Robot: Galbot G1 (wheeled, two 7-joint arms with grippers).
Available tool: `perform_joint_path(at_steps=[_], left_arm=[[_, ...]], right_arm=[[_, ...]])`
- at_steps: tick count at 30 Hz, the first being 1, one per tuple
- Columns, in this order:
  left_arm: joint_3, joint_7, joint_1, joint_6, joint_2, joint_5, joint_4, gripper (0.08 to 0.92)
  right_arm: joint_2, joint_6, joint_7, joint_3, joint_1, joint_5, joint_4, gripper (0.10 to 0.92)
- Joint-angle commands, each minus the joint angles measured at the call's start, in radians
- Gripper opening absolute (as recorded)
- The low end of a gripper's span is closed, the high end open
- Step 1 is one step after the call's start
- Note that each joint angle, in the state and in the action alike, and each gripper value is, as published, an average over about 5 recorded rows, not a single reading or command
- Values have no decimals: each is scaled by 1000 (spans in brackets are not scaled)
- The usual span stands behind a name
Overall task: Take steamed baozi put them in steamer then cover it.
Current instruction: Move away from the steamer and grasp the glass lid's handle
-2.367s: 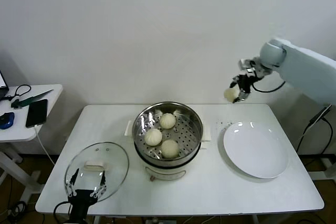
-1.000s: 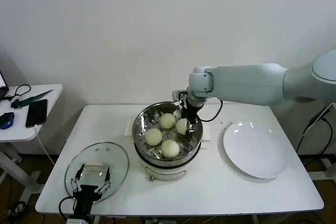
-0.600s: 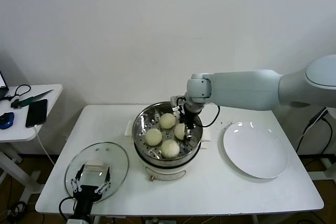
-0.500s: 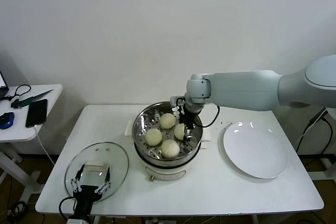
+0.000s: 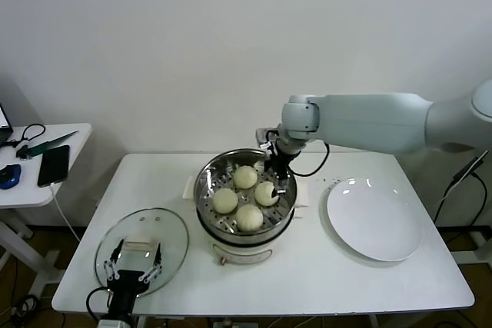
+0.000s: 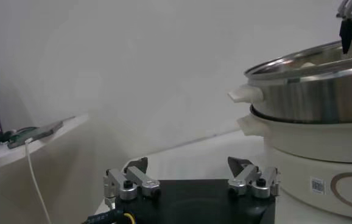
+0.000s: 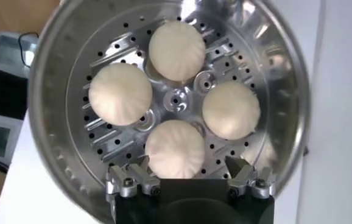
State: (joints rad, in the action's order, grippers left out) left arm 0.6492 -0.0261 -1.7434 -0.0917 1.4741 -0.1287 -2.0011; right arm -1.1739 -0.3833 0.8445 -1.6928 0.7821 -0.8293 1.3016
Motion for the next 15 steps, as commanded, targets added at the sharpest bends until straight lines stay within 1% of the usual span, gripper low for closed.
perform_joint_path(at_steps=[1,3,5,8,11,13,15], left_arm=[[1,0,-4,0,1,-2,-3,823],[1,-1,-6,0,2,-4,-7,823],[2,-1,-8,0,3,-5,-10,823],[5,-2,-7,0,5,-7,-15,823],[13,-2,0,1,10,-7,-18,823],[21,-1,5,2,12,-7,-19,823],[25,0,8,3,13,-9,-21,823]], right_arm=[[141,73,40,36,66,-45,41,823],[194,105,21,55,70,-50,55,823],[250,165,-34,70,68,-58,72,823],[350,284,-177,96,43,-67,111,823],[472,398,-362,172,-34,-68,164,823],[549,459,-470,265,-138,-69,194,823],[610,497,-530,392,-265,-67,210,823]])
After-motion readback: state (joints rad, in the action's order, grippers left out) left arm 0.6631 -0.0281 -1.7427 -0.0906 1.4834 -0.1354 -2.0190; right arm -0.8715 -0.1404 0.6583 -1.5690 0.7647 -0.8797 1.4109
